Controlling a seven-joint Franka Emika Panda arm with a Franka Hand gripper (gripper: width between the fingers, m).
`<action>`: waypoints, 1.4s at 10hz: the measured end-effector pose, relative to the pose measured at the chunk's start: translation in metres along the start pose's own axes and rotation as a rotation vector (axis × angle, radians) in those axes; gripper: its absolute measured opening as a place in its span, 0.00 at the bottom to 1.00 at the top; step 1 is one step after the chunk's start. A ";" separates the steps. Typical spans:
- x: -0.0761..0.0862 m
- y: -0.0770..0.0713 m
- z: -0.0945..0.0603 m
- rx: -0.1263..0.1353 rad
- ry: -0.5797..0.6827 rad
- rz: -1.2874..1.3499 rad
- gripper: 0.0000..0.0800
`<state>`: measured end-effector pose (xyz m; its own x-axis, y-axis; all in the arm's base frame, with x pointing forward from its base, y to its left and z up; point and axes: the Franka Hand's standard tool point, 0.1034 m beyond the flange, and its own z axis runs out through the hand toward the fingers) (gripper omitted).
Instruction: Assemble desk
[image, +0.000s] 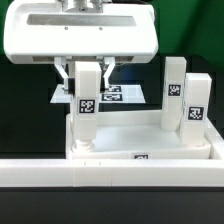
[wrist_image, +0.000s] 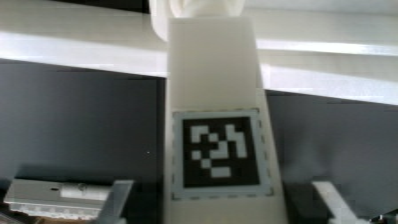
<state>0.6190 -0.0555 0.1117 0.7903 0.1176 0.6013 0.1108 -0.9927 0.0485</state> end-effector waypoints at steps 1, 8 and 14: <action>0.000 0.000 0.000 0.000 -0.001 0.000 0.36; 0.000 0.000 0.000 0.001 -0.001 0.001 0.36; 0.001 0.001 0.001 0.003 -0.003 0.004 0.36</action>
Offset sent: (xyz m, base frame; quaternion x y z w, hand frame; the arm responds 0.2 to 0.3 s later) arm 0.0093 -0.0026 0.0034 -0.0100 0.0056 -0.0027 0.9999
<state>0.6203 -0.0564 0.1115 0.7928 0.1136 0.5989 0.1091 -0.9931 0.0440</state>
